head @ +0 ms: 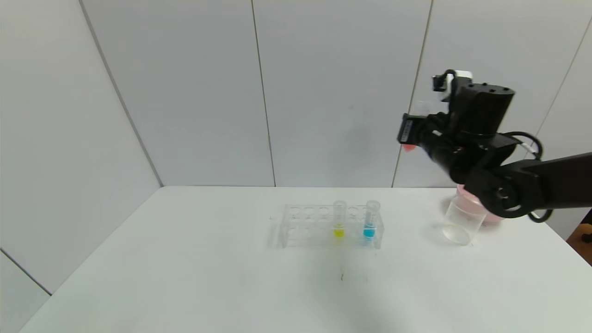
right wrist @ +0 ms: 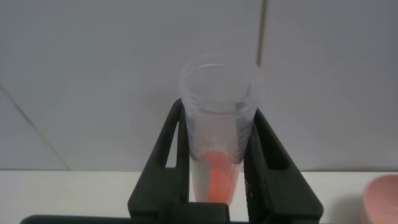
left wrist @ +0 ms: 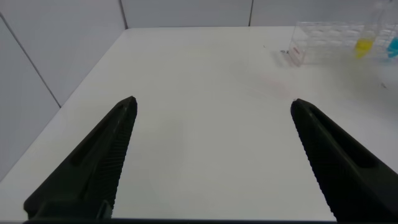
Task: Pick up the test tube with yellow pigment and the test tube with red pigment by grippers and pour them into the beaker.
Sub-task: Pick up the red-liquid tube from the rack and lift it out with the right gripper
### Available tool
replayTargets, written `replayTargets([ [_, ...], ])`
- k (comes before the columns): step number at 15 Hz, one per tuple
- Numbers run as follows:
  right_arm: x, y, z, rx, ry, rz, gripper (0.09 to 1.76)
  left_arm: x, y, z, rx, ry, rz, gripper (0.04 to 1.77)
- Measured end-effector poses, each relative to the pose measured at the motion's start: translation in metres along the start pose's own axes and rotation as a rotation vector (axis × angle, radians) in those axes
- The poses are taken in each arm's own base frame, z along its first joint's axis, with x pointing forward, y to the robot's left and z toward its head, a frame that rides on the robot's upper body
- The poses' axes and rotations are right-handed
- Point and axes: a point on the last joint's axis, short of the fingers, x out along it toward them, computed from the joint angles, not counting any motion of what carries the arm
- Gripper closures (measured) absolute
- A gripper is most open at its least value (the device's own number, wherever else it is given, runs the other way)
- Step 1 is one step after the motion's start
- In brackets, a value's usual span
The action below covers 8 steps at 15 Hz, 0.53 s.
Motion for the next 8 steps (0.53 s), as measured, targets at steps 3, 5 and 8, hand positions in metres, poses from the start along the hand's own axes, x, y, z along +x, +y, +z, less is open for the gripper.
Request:
replayTargets([
  [3, 0.002, -0.099, 0.015, -0.048, 0.000, 0.025, 1.29, 0.000, 0.000, 0.000, 0.000, 0.000, 0.000, 0.05],
  [5, -0.007, -0.162, 0.020, -0.103, 0.005, 0.078, 1.29, 0.000, 0.000, 0.000, 0.000, 0.000, 0.000, 0.05],
  [8, -0.027, -0.236, 0.023, -0.259, 0.017, 0.180, 1.29, 0.000, 0.000, 0.000, 0.000, 0.000, 0.000, 0.05],
])
